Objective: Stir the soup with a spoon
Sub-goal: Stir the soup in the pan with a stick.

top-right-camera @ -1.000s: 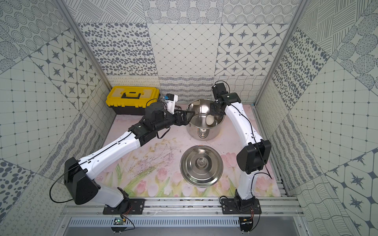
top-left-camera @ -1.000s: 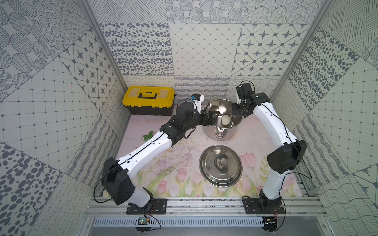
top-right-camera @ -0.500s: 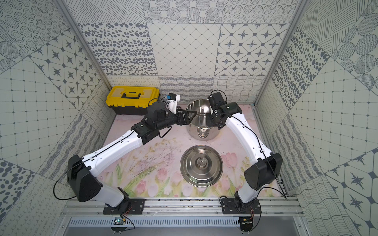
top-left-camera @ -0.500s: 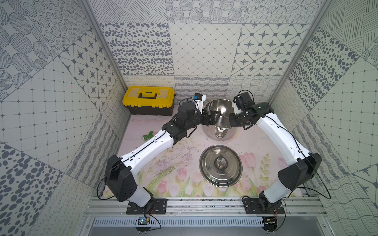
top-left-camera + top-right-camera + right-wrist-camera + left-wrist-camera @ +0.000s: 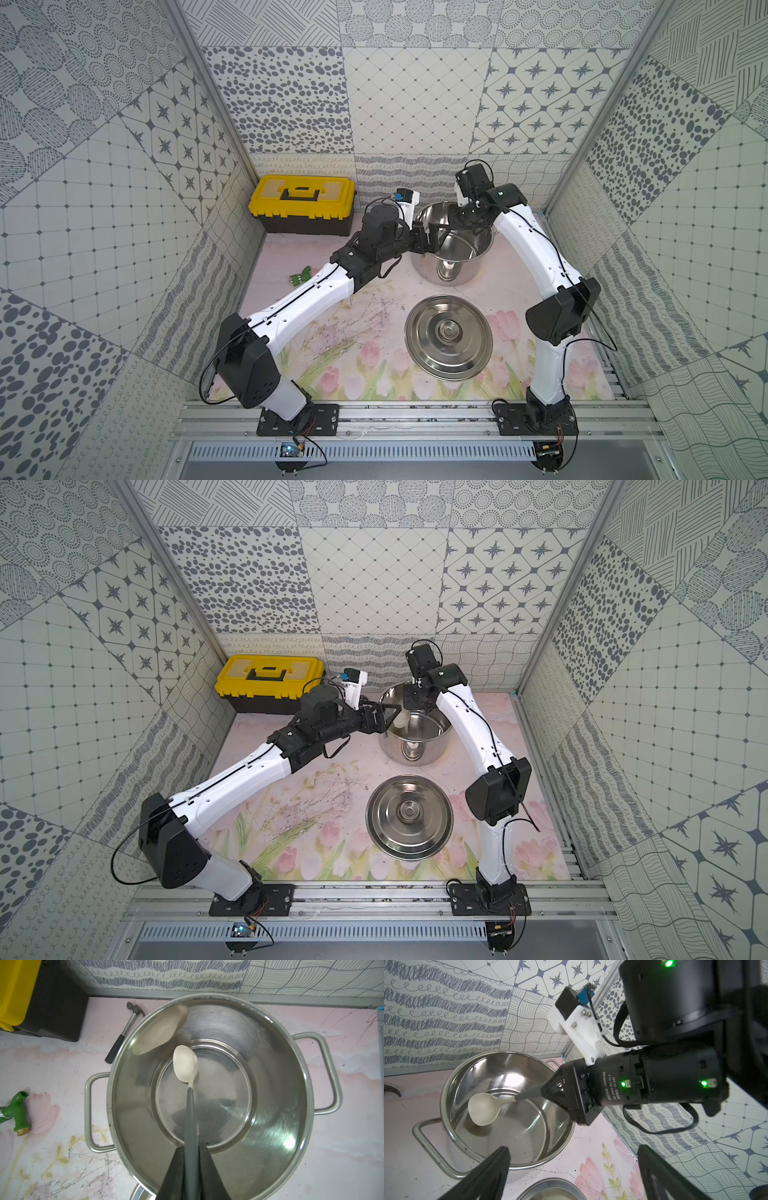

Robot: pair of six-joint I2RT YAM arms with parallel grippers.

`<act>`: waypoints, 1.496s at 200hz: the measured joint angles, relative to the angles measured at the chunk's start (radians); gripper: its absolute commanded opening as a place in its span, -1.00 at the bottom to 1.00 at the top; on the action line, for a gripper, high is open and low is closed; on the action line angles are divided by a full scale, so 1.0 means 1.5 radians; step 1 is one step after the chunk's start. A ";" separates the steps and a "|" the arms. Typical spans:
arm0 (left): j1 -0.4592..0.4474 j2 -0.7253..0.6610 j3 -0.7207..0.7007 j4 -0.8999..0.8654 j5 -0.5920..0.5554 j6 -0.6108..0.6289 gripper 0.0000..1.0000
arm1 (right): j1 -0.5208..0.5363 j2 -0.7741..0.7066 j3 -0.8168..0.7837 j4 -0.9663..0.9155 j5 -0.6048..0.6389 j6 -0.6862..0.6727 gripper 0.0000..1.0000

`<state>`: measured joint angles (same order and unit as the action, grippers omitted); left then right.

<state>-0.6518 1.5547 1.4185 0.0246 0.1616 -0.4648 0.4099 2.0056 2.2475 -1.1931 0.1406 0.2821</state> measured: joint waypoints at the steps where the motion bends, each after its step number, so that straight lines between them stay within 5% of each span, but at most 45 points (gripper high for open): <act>1: 0.000 0.000 0.000 0.000 0.000 0.000 0.99 | -0.001 0.001 0.001 0.000 0.000 0.000 -1.00; 87: -0.001 -0.004 0.000 -0.005 -0.001 0.000 0.99 | -0.093 -0.028 -0.046 -0.019 0.016 -0.048 -1.00; 205: -0.002 0.022 0.032 -0.005 -0.003 0.000 0.99 | -0.041 -0.235 -0.305 -0.018 -0.043 -0.028 -1.00; 244: -0.006 0.023 0.037 -0.005 -0.004 0.000 0.99 | 0.010 -0.217 -0.294 0.001 -0.073 0.013 -1.00; 299: -0.010 0.005 0.024 -0.005 -0.009 0.001 0.99 | 0.041 -0.075 -0.121 0.011 -0.068 0.032 -1.00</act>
<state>-0.6662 1.5620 1.4551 0.0174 0.1486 -0.4641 0.4721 1.8938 2.0666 -1.1759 0.0387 0.3302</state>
